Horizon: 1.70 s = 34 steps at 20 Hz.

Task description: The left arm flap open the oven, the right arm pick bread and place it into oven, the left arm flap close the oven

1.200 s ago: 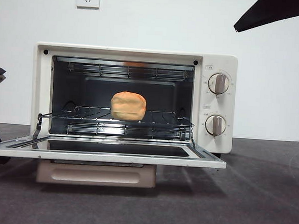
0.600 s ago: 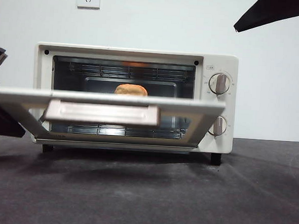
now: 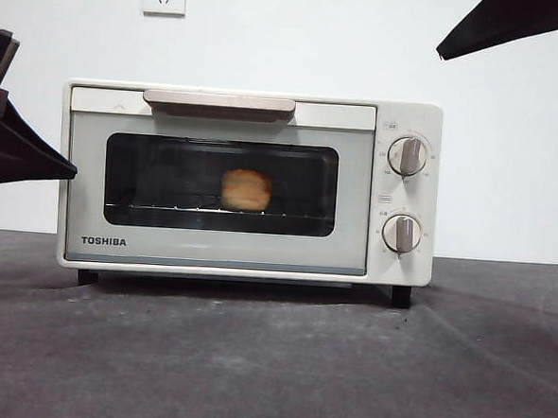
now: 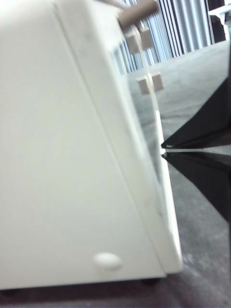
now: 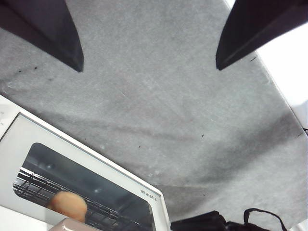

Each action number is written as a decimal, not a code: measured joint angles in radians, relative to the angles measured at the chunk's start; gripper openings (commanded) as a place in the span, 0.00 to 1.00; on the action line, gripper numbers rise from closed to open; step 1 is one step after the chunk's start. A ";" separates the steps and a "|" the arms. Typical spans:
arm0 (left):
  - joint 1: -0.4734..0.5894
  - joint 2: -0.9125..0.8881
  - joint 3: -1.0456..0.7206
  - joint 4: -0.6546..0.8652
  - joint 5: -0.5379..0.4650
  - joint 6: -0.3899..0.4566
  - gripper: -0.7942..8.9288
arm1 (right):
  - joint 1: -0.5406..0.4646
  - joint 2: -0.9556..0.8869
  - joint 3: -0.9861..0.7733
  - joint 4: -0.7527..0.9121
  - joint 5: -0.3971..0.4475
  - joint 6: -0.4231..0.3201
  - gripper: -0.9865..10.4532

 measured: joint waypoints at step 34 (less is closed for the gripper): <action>-0.188 -0.795 0.135 -0.853 -0.347 0.322 0.10 | 0.000 0.000 0.000 0.033 0.031 0.000 0.46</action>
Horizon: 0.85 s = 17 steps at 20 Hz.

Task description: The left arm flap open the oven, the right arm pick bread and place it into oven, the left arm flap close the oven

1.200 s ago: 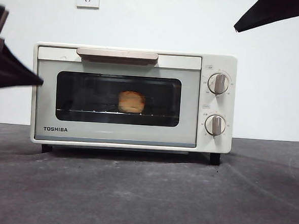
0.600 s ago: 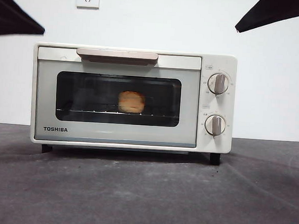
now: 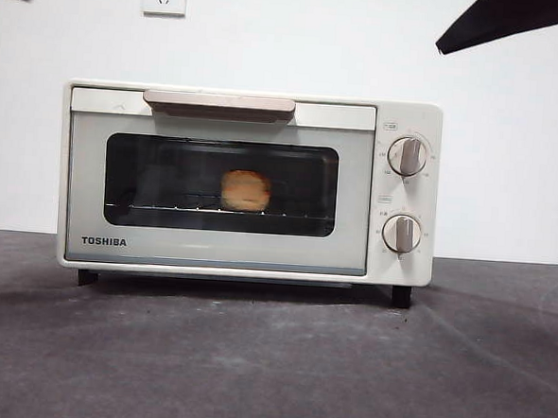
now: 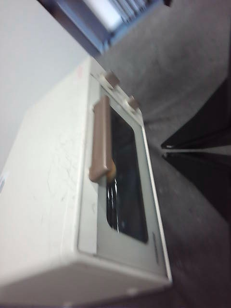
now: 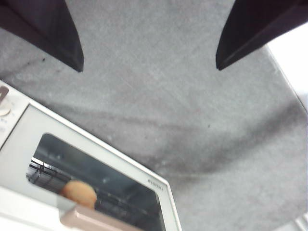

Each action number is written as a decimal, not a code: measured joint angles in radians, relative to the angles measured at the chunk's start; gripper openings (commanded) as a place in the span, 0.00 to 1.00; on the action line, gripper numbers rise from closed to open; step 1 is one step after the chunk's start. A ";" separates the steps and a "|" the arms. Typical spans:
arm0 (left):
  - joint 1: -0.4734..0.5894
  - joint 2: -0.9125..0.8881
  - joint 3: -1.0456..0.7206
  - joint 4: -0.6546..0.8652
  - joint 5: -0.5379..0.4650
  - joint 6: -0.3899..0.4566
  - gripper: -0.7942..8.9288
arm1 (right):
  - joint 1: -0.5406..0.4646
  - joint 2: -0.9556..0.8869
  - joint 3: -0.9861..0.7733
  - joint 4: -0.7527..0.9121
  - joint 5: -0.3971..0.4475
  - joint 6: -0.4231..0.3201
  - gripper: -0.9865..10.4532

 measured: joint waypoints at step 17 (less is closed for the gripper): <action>-0.055 -0.095 0.142 -0.411 -0.125 0.289 0.10 | 0.000 0.000 0.000 0.019 0.023 0.000 0.46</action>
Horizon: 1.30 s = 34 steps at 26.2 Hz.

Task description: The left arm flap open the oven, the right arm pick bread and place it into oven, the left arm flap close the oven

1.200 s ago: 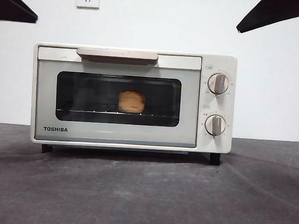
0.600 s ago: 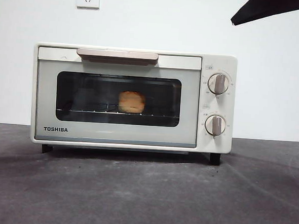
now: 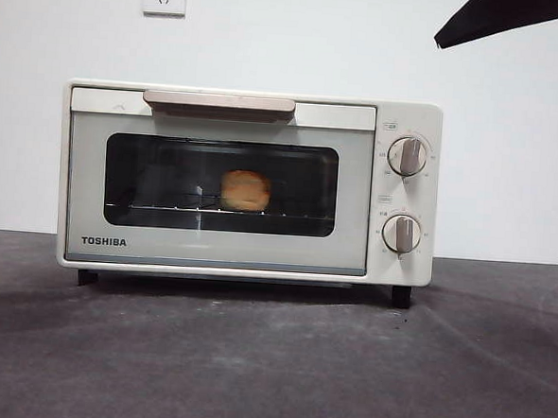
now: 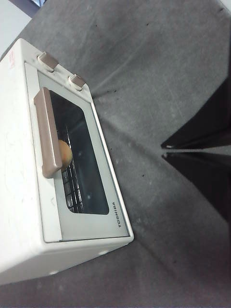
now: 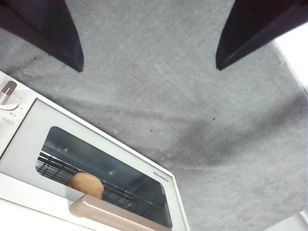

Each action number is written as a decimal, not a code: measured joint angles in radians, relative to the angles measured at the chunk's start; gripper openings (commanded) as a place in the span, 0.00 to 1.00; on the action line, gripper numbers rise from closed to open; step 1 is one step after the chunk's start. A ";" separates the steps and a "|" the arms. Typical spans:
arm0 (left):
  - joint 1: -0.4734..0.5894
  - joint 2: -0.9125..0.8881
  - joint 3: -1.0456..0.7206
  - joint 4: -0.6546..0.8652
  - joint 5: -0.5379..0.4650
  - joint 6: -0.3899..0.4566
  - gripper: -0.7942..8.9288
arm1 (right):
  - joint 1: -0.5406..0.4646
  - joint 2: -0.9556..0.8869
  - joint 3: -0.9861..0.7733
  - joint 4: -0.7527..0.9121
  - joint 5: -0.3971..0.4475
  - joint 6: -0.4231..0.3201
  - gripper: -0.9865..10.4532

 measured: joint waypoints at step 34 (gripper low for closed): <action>0.000 0.000 0.000 0.003 0.000 0.016 0.10 | 0.000 0.000 0.000 0.000 0.000 0.003 0.09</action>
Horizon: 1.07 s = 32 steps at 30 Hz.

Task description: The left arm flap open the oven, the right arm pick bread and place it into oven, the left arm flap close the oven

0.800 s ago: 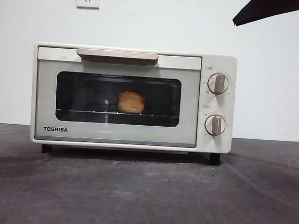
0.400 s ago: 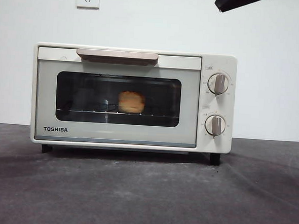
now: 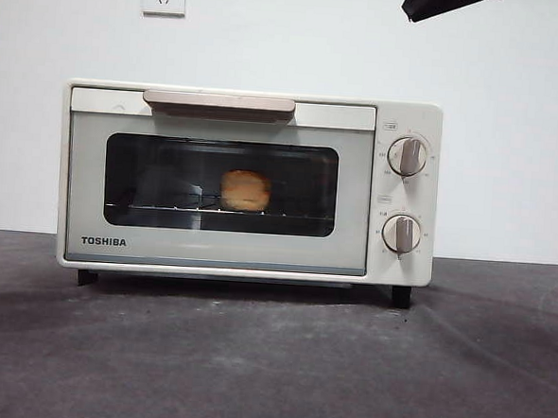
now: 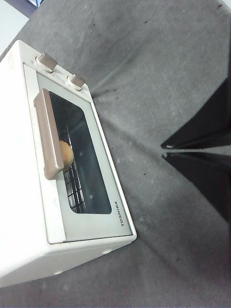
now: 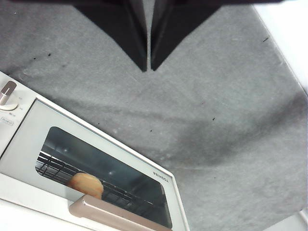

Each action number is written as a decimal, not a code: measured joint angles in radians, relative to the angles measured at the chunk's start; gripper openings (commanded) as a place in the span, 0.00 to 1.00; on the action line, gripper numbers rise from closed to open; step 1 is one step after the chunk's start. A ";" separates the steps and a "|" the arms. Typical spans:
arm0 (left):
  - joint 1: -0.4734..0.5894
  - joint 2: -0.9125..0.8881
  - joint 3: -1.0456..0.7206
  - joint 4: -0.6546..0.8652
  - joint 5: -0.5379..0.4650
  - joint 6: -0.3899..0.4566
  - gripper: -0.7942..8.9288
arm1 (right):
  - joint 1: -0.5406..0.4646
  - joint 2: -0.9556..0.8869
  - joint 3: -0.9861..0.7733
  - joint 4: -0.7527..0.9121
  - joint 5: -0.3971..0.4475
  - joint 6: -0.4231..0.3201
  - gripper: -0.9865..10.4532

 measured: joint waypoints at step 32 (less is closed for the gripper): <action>0.107 -0.338 -0.386 0.621 -0.381 0.060 0.10 | 0.000 0.000 0.000 0.000 0.000 0.000 0.09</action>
